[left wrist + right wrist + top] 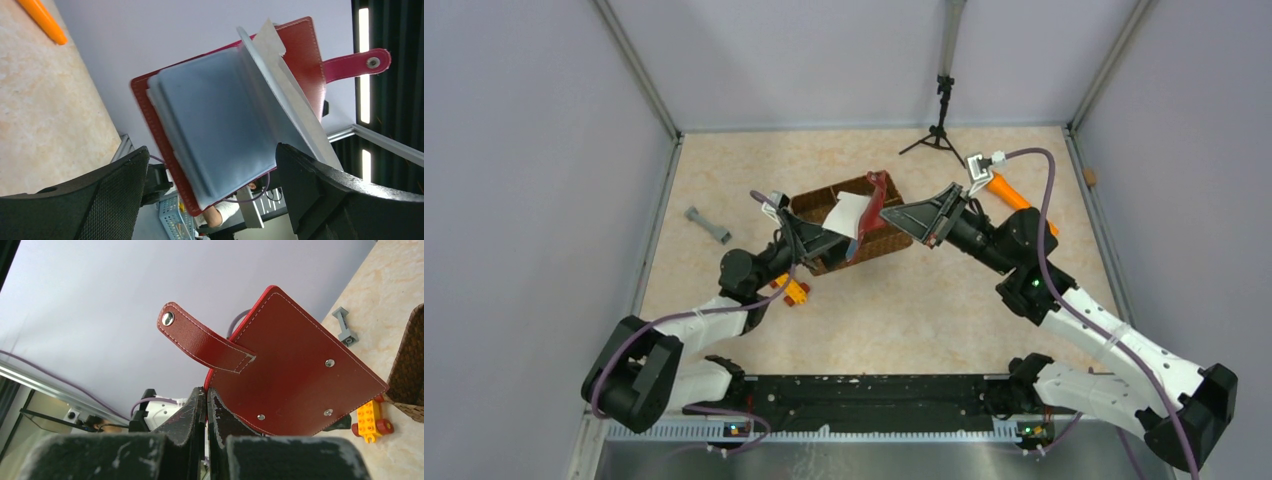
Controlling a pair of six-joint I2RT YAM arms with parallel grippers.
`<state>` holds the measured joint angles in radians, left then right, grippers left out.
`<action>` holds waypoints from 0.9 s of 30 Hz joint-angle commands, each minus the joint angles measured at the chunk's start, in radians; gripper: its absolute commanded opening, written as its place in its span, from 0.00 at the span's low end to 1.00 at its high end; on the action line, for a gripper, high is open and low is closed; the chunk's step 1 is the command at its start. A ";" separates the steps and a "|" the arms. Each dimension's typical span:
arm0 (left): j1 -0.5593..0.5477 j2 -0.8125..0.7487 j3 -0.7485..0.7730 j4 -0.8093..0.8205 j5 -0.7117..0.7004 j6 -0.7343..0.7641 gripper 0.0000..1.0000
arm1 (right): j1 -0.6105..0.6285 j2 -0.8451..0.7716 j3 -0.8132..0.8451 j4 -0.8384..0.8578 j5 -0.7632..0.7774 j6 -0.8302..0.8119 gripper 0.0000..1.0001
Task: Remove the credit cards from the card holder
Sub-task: Open the card holder at the center of the board.
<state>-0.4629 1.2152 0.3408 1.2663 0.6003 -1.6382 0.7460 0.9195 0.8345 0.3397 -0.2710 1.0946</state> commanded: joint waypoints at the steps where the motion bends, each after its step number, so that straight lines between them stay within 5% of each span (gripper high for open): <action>1: -0.039 -0.030 0.061 0.036 -0.021 0.009 0.99 | 0.004 0.000 -0.004 0.101 -0.002 0.016 0.00; 10: -0.052 -0.066 0.060 0.033 -0.064 0.020 0.97 | 0.003 -0.013 -0.021 0.100 0.005 0.015 0.00; 27: -0.051 -0.149 0.098 -0.185 -0.081 0.137 0.52 | 0.003 -0.043 -0.096 -0.012 0.028 -0.049 0.00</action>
<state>-0.5117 1.1053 0.3748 1.1336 0.4999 -1.5574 0.7460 0.8669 0.7444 0.3092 -0.2310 1.0721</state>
